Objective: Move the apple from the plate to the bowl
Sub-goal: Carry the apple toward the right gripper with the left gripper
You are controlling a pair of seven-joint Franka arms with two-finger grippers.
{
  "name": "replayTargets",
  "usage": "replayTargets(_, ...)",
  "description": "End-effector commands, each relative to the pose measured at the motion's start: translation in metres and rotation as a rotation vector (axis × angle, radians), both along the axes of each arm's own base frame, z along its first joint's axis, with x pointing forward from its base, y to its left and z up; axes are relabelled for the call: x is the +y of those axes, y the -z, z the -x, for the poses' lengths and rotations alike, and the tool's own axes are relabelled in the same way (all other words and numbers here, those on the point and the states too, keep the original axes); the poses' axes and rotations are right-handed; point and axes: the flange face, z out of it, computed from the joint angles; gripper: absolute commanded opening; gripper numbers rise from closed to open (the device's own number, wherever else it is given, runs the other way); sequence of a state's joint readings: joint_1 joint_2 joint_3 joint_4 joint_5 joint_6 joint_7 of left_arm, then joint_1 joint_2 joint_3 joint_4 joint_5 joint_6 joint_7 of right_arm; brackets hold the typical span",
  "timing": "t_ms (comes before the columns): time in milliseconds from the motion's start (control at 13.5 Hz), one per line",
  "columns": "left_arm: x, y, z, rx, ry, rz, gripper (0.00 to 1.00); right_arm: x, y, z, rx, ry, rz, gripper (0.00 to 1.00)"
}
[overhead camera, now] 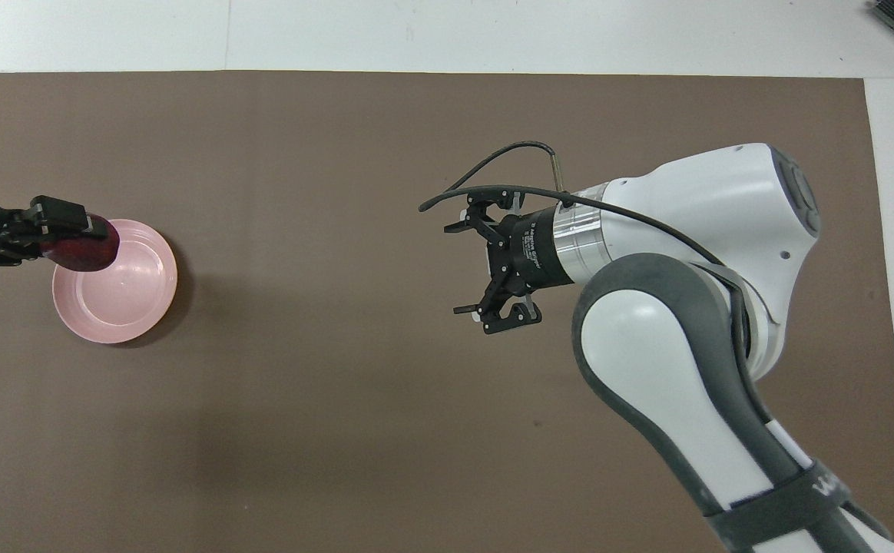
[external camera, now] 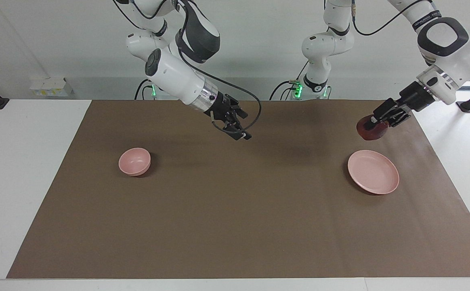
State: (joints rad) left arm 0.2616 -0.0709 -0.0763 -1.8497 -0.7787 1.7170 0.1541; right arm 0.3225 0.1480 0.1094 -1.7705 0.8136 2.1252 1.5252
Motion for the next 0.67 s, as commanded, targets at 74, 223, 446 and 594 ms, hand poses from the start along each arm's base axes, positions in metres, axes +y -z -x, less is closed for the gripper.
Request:
replayTargets(74,-0.016,-0.022,0.017,-0.047,0.072,0.137,0.0,0.0,0.0,0.002,0.008,0.038,-0.025,1.0)
replayTargets(223,-0.027,-0.027,0.019,-0.085,0.103,0.196,0.0,0.0,0.0,0.002,0.006,0.04,-0.025,1.0)
replayTargets(446,-0.041,-0.033,0.028,-0.123,0.112,0.251,0.0,0.0,0.0,0.002,0.007,0.041,-0.025,1.0)
replayTargets(594,-0.055,-0.029,0.032,-0.12,0.118,0.26,0.0,0.0,0.0,0.002,0.007,0.041,-0.025,1.0)
